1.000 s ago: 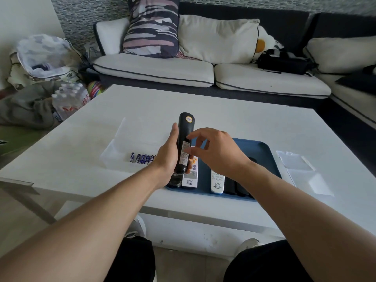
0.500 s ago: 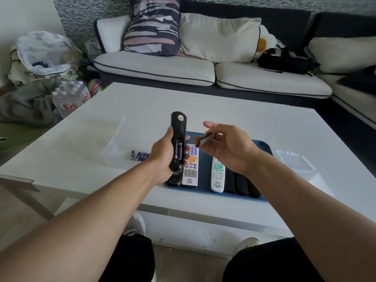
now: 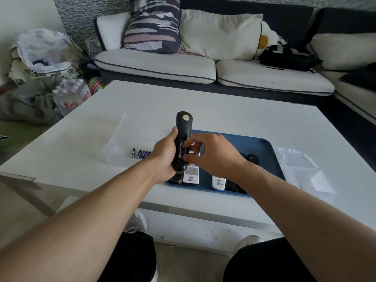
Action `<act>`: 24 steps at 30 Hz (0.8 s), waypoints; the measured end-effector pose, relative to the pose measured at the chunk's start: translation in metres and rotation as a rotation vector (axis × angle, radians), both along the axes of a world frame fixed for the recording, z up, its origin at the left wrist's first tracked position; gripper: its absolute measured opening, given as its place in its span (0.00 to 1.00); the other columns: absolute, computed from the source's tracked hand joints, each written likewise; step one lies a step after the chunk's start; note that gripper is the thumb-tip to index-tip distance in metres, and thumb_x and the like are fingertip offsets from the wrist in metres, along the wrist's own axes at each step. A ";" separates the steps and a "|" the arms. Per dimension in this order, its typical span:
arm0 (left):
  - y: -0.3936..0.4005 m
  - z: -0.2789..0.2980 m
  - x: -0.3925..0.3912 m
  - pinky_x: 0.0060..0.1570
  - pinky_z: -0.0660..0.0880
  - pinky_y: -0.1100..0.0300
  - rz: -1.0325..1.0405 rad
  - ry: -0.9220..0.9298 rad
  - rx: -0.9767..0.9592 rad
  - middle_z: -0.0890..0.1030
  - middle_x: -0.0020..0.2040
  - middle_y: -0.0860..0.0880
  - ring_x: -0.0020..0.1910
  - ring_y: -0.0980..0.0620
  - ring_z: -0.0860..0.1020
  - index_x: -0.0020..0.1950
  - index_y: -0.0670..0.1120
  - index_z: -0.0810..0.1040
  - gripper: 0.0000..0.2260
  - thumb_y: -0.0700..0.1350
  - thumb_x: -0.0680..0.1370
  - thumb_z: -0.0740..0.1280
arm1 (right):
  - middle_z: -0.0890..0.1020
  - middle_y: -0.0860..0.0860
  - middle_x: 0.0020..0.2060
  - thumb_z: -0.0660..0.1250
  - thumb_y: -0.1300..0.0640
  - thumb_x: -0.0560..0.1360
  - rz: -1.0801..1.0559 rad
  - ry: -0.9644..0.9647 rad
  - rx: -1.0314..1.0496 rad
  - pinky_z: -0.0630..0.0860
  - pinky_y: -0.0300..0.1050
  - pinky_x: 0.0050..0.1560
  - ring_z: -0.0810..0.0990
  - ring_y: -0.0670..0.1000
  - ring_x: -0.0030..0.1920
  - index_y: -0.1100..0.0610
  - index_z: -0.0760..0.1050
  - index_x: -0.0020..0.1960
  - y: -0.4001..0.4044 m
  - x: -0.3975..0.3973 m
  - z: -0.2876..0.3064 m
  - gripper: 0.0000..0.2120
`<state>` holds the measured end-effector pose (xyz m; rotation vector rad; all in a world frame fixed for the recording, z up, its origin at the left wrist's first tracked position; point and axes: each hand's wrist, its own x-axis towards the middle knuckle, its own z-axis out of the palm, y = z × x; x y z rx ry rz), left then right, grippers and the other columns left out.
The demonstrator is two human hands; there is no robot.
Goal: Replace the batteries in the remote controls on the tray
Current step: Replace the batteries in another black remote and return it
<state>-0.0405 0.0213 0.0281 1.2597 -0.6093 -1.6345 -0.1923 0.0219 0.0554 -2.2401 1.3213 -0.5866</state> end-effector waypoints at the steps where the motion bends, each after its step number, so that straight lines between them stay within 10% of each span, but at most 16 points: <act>1: 0.001 0.000 -0.001 0.26 0.70 0.62 -0.003 -0.009 0.008 0.81 0.40 0.47 0.28 0.50 0.76 0.50 0.48 0.81 0.23 0.62 0.84 0.53 | 0.80 0.40 0.41 0.74 0.45 0.72 -0.003 0.020 -0.036 0.68 0.40 0.37 0.73 0.39 0.32 0.41 0.79 0.51 0.000 0.001 0.000 0.09; 10: 0.004 -0.003 -0.004 0.35 0.79 0.57 -0.046 0.022 0.028 0.83 0.41 0.47 0.33 0.50 0.81 0.50 0.47 0.81 0.22 0.58 0.85 0.52 | 0.79 0.41 0.48 0.70 0.41 0.73 0.094 0.303 -0.375 0.74 0.45 0.43 0.79 0.47 0.45 0.40 0.79 0.55 0.001 0.000 0.007 0.12; 16: 0.003 -0.009 -0.007 0.37 0.64 0.58 -0.051 -0.047 0.122 0.78 0.40 0.48 0.37 0.50 0.74 0.50 0.50 0.79 0.17 0.60 0.84 0.57 | 0.81 0.44 0.40 0.68 0.47 0.67 0.176 0.322 -0.603 0.63 0.41 0.30 0.76 0.54 0.31 0.44 0.82 0.48 0.000 0.000 -0.005 0.11; 24: 0.006 -0.004 -0.009 0.37 0.77 0.56 -0.079 0.024 0.146 0.81 0.40 0.45 0.34 0.49 0.80 0.55 0.45 0.78 0.18 0.56 0.86 0.55 | 0.79 0.46 0.34 0.69 0.54 0.68 0.160 0.281 -0.713 0.65 0.41 0.26 0.72 0.56 0.26 0.47 0.82 0.43 0.000 -0.001 -0.017 0.05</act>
